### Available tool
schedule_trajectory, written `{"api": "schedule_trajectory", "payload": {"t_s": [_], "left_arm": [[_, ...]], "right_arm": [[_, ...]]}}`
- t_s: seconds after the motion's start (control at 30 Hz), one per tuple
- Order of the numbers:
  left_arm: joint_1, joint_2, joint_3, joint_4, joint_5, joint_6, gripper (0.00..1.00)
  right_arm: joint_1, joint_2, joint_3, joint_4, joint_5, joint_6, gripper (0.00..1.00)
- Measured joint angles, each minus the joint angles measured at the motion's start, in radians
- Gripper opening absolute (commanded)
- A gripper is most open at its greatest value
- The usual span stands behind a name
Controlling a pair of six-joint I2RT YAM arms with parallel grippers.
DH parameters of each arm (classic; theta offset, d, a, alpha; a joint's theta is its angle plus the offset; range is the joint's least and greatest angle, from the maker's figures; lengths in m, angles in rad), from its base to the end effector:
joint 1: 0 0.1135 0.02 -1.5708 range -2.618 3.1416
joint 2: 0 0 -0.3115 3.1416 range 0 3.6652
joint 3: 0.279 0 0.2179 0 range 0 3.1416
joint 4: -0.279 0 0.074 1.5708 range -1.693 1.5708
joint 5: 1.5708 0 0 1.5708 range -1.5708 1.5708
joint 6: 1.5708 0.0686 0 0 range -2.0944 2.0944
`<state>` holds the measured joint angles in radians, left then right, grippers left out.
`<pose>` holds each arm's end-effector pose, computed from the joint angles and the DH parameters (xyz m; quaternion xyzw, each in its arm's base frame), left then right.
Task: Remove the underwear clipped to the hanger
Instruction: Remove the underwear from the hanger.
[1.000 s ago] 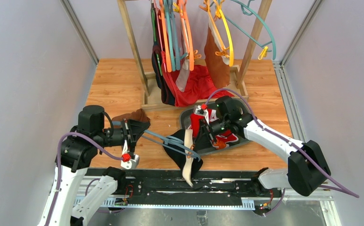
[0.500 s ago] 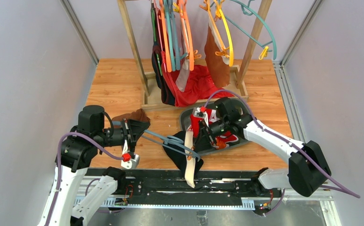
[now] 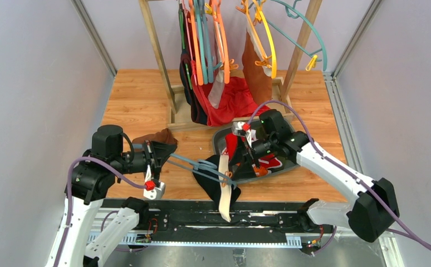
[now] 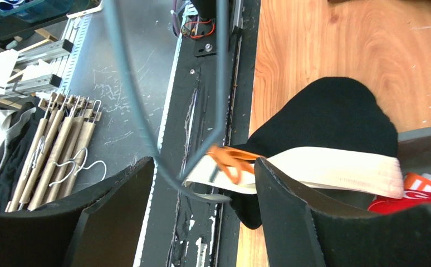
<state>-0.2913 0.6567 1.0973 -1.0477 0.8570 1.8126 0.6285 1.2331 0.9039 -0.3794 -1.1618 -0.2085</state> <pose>0.0185 -0.0597 0.3794 0.7954 0.2325 0.0239 0.5592 0.1339 0.1752 0.3306 -0.5182 0.6008 0.5604 0.2377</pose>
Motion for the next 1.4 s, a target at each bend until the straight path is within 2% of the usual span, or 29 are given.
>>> {"api": "schedule_trajectory", "payload": {"t_s": [0.2, 0.3, 0.4, 0.57, 0.67, 0.9, 1.2, 1.33, 1.4], "left_arm": [[0.000, -0.002, 0.000, 0.005, -0.026, -0.031, 0.00], [0.000, -0.003, -0.011, 0.034, -0.037, -0.094, 0.00], [0.000, -0.005, -0.026, 0.086, -0.052, -0.207, 0.00], [0.000, -0.005, -0.039, 0.249, -0.078, -0.510, 0.00], [0.000, -0.005, -0.040, 0.315, -0.085, -0.620, 0.00], [0.000, -0.006, -0.061, 0.371, -0.082, -0.723, 0.00], [0.000, -0.007, -0.071, 0.400, -0.081, -0.778, 0.00], [0.000, -0.008, -0.071, 0.414, -0.081, -0.797, 0.00], [0.000, -0.010, -0.073, 0.419, -0.082, -0.802, 0.00]], "right_arm": [[-0.037, -0.079, 0.005, -0.028, 0.011, -0.030, 0.69], [-0.052, -0.119, 0.016, -0.060, 0.029, -0.052, 0.69], [-0.056, -0.149, 0.049, -0.097, 0.057, -0.084, 0.69], [-0.056, -0.163, 0.130, -0.156, 0.106, -0.141, 0.68], [-0.056, -0.164, 0.164, -0.177, 0.133, -0.160, 0.67], [-0.056, -0.191, 0.187, -0.188, 0.195, -0.180, 0.60], [-0.056, -0.214, 0.187, -0.186, 0.202, -0.181, 0.45], [-0.056, -0.214, 0.187, -0.185, 0.202, -0.180, 0.37], [-0.056, -0.214, 0.187, -0.181, 0.202, -0.178, 0.29]]}}
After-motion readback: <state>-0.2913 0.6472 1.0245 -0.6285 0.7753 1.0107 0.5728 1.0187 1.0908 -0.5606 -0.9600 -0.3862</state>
